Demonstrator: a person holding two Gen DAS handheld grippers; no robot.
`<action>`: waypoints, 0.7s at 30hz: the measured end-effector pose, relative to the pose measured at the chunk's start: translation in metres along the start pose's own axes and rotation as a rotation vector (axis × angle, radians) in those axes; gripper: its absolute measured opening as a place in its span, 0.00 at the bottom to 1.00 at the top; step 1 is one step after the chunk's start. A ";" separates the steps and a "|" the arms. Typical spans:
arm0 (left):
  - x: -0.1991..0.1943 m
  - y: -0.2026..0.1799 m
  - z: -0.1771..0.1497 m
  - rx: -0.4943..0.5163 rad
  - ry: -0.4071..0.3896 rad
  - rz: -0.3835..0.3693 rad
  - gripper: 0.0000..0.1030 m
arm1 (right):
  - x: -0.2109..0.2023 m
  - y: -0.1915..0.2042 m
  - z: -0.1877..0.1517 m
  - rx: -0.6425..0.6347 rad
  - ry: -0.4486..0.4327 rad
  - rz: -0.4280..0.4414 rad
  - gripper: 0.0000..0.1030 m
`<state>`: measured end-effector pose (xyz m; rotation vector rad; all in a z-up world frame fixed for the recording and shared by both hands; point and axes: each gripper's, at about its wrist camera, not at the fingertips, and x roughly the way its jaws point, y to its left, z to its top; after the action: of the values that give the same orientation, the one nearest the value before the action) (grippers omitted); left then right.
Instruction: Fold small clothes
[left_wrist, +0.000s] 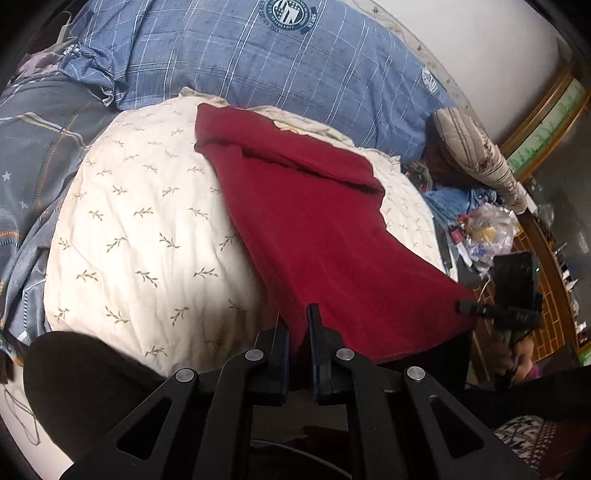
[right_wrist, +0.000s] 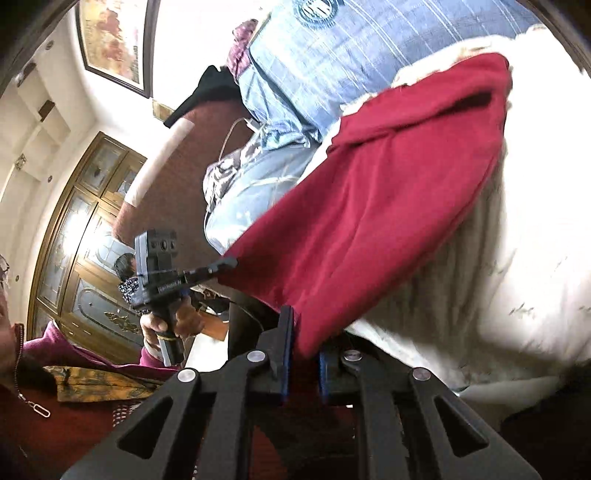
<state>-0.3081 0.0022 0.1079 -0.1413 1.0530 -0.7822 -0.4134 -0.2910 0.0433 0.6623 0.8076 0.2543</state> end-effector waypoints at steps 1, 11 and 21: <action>0.007 0.004 -0.002 -0.016 0.014 0.008 0.06 | 0.001 -0.005 0.001 0.016 -0.004 -0.004 0.10; 0.045 0.019 0.009 -0.106 0.089 0.094 0.06 | 0.026 -0.035 0.000 0.085 0.063 -0.053 0.10; 0.043 0.010 0.082 -0.067 -0.074 0.017 0.06 | 0.008 -0.022 0.068 -0.005 -0.102 -0.090 0.10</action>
<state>-0.2243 -0.0381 0.1145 -0.2167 1.0090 -0.7216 -0.3591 -0.3353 0.0591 0.6278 0.7370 0.1397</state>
